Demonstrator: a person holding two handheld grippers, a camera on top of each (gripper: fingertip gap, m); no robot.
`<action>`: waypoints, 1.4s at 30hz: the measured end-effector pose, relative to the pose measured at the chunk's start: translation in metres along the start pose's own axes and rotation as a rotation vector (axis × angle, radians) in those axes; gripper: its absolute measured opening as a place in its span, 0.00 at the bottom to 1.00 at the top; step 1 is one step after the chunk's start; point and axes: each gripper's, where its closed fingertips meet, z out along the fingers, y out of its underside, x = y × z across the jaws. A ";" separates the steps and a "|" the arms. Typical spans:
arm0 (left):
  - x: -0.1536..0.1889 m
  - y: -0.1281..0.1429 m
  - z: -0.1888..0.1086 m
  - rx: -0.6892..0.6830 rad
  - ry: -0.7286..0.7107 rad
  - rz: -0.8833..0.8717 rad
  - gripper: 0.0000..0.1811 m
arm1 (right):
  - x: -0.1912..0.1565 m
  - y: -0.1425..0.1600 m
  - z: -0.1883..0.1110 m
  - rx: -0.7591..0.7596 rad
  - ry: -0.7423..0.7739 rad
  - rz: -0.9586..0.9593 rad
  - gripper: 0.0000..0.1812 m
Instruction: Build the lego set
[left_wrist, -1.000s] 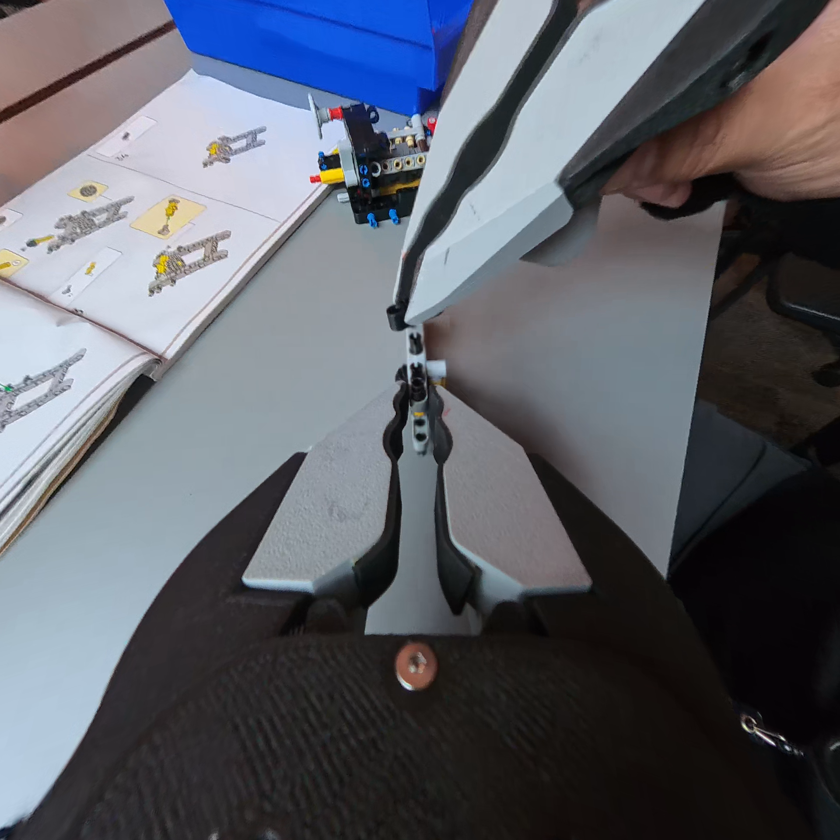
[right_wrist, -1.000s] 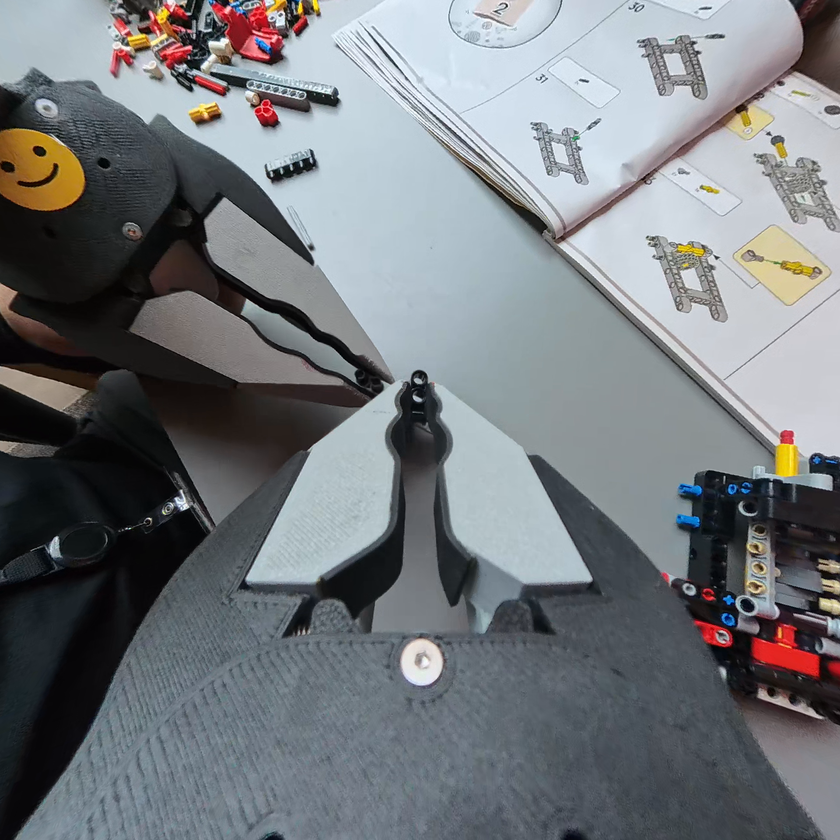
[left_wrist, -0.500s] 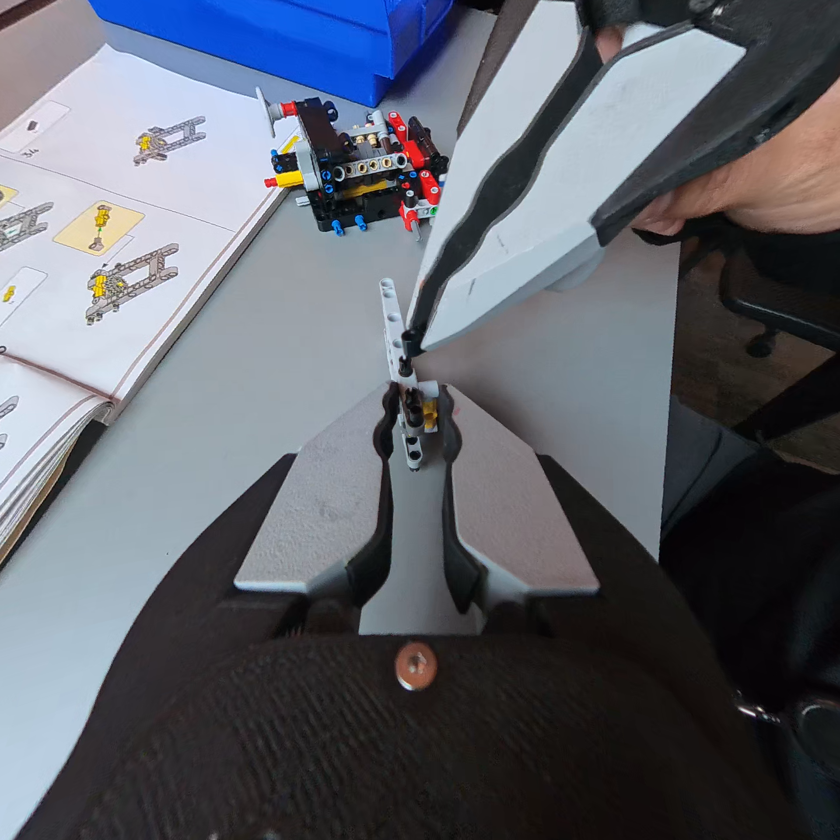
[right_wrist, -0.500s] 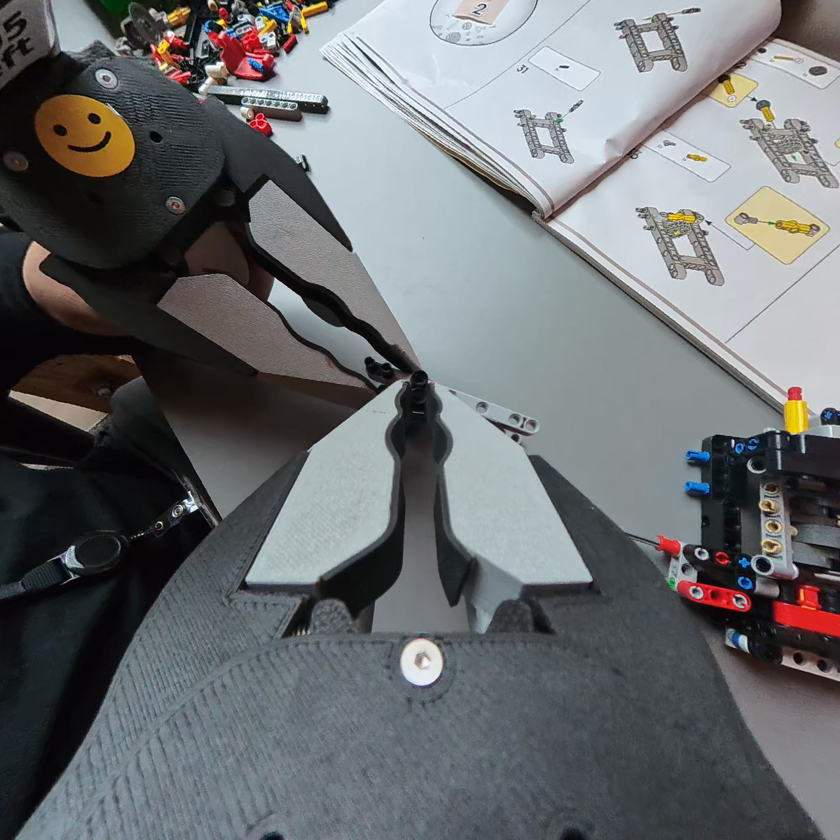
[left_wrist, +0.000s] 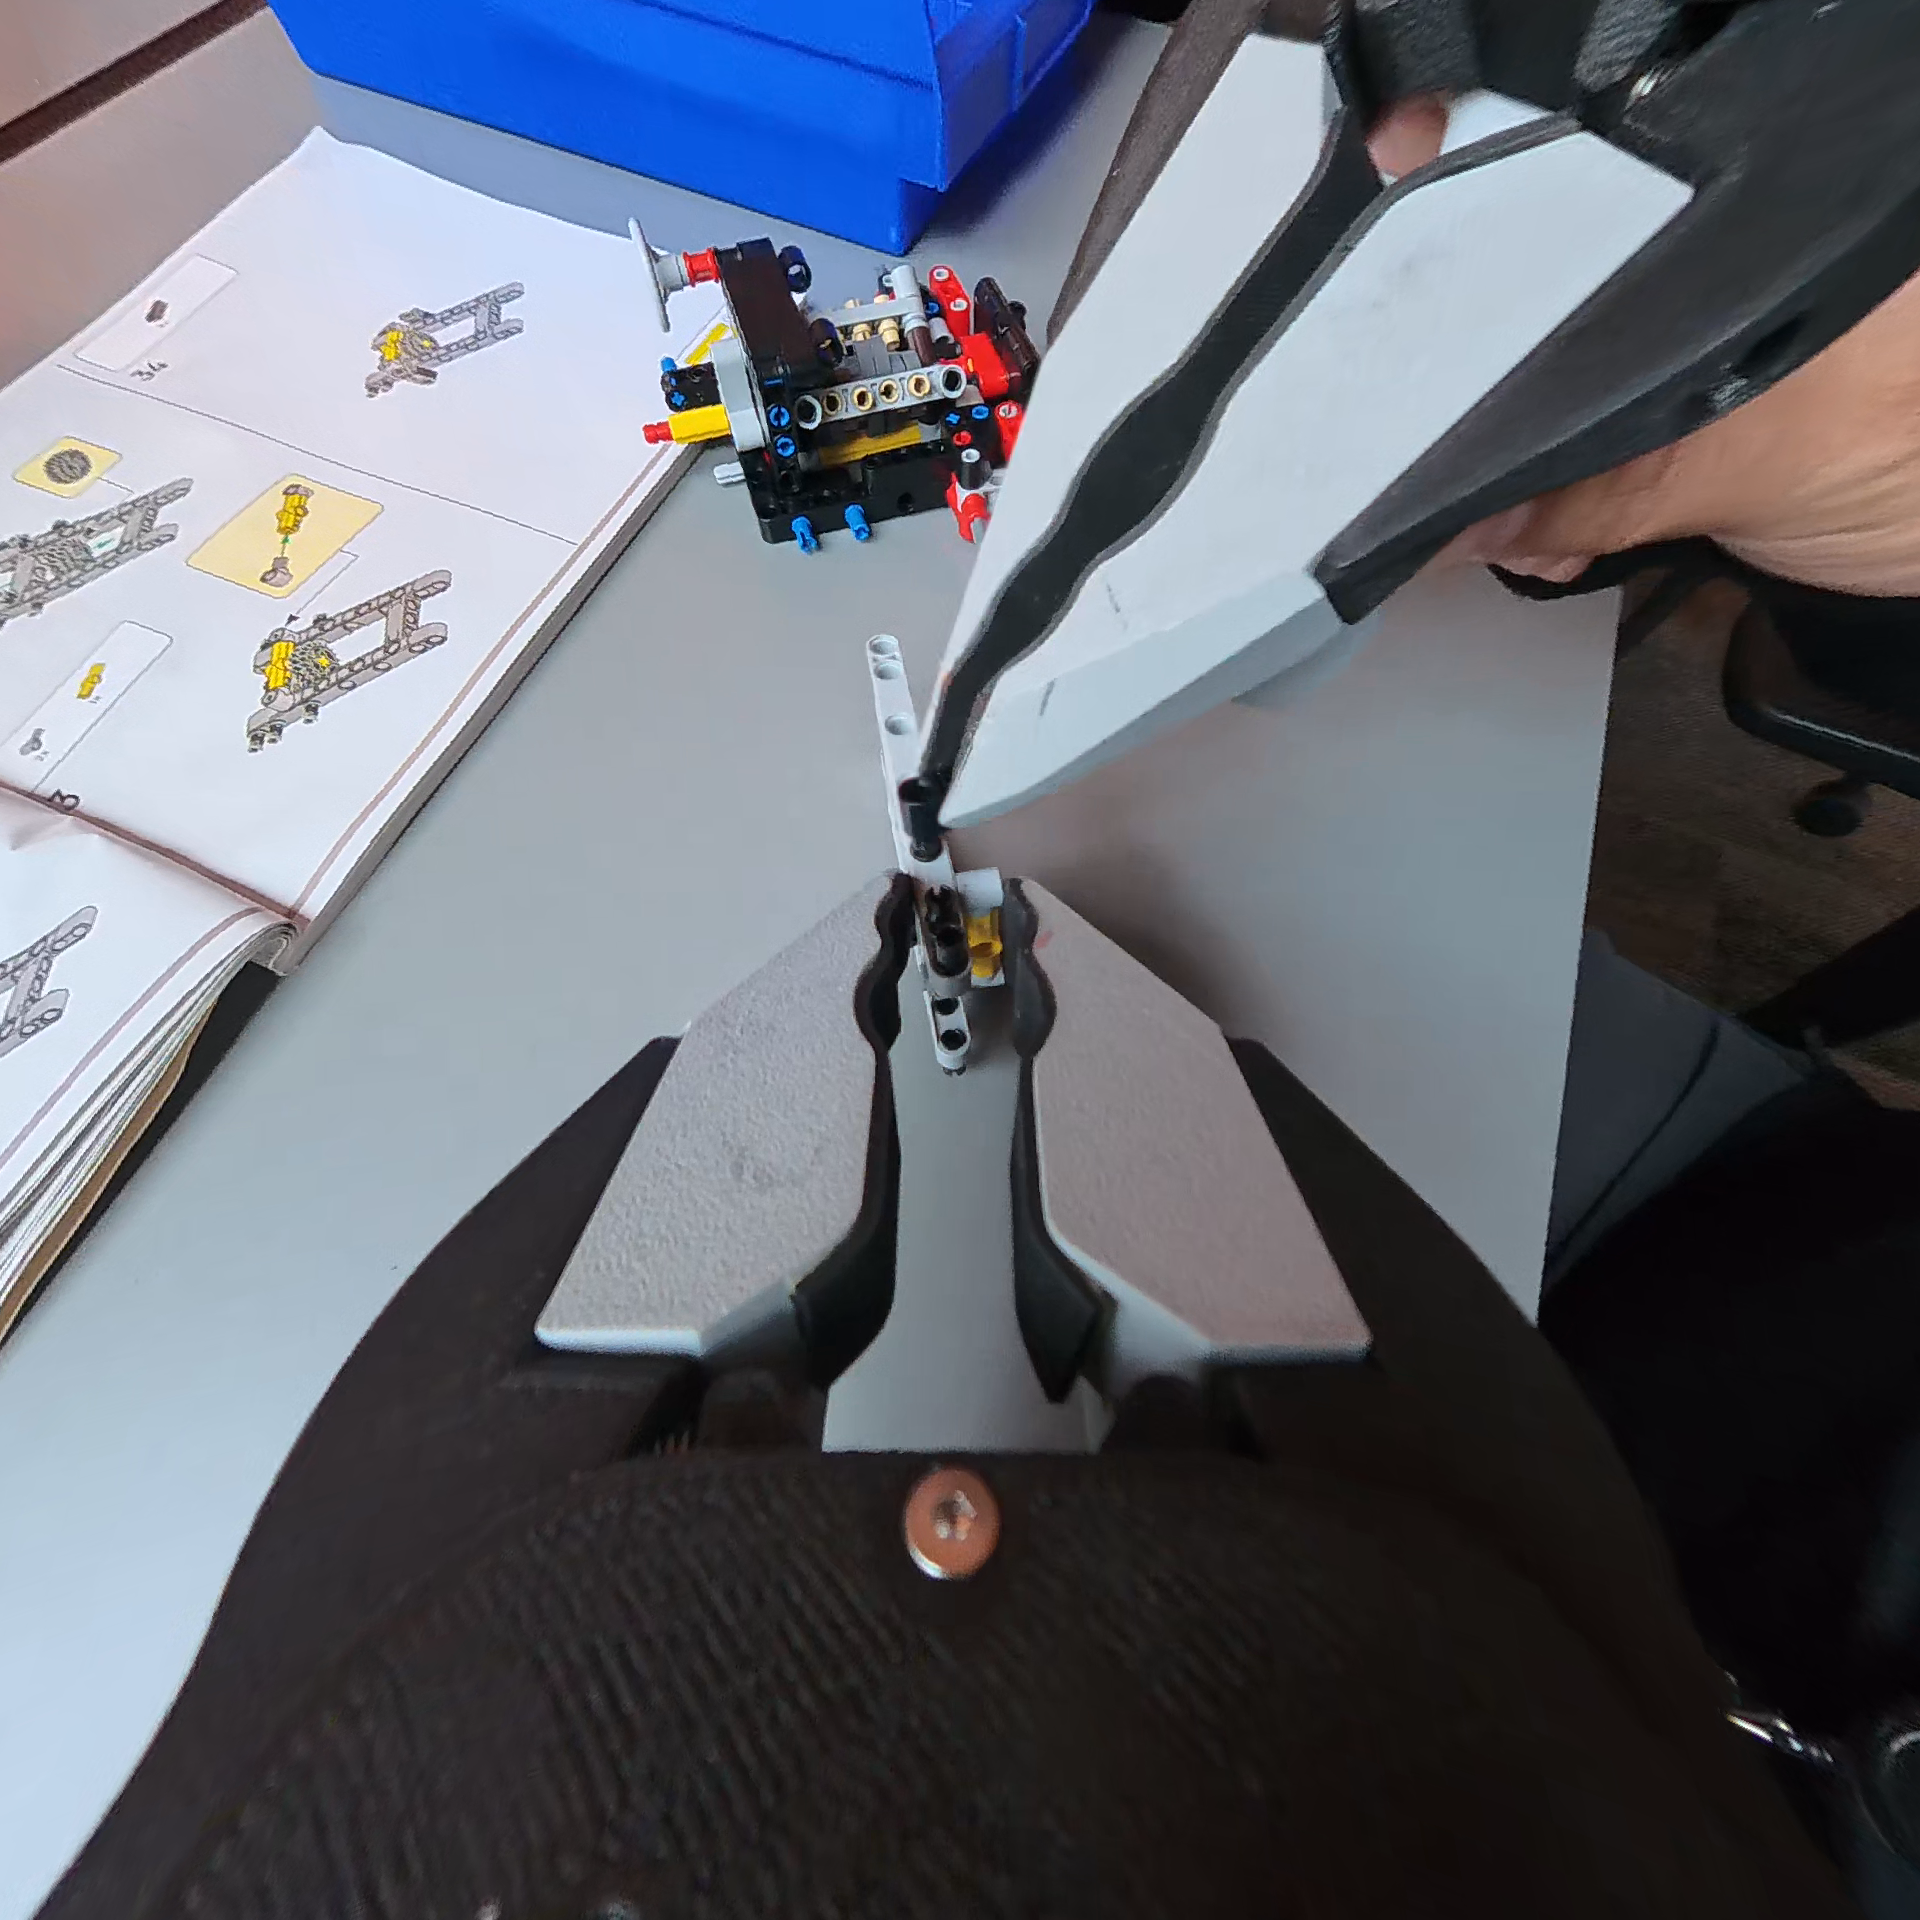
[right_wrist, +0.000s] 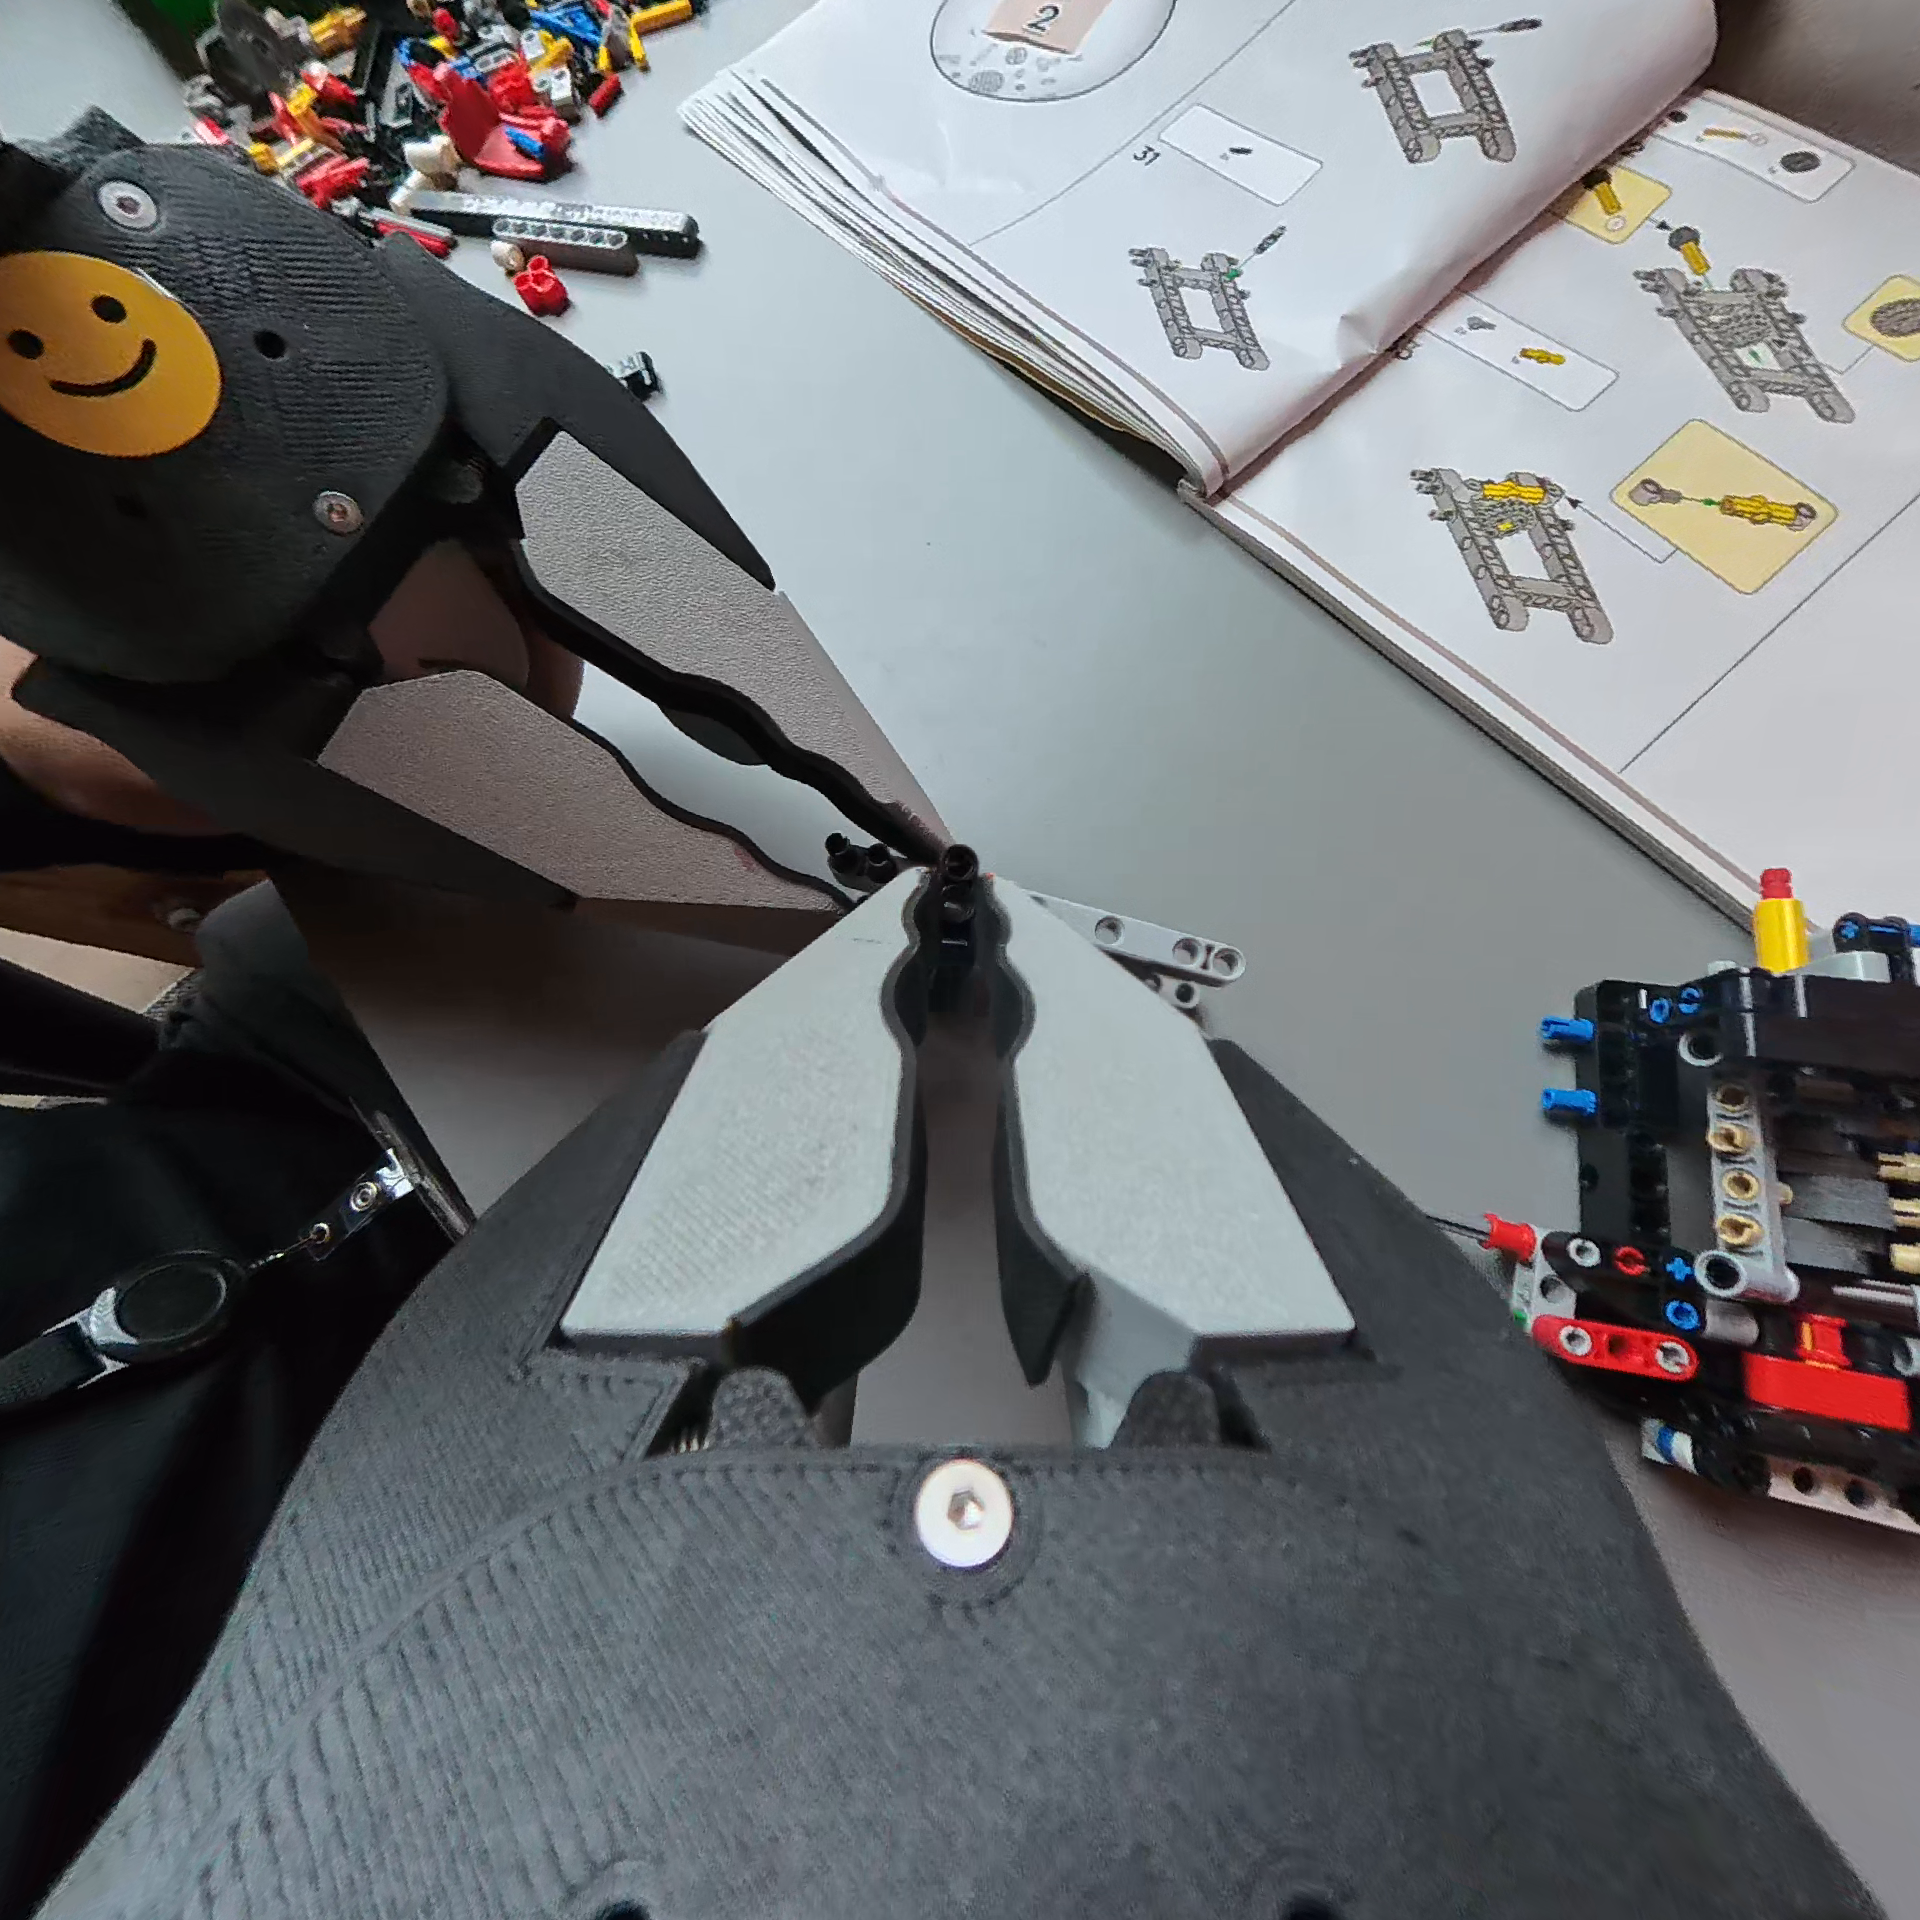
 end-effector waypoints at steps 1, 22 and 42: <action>0.000 0.000 0.000 0.000 -0.002 0.001 0.08 | 0.001 0.000 0.000 0.000 0.006 -0.002 0.02; -0.005 -0.002 0.003 -0.013 -0.028 0.063 0.08 | 0.006 0.006 0.002 -0.529 -0.036 -0.173 0.02; -0.006 -0.002 0.005 0.009 -0.022 0.109 0.08 | 0.007 0.007 0.001 -0.931 -0.248 0.030 0.02</action>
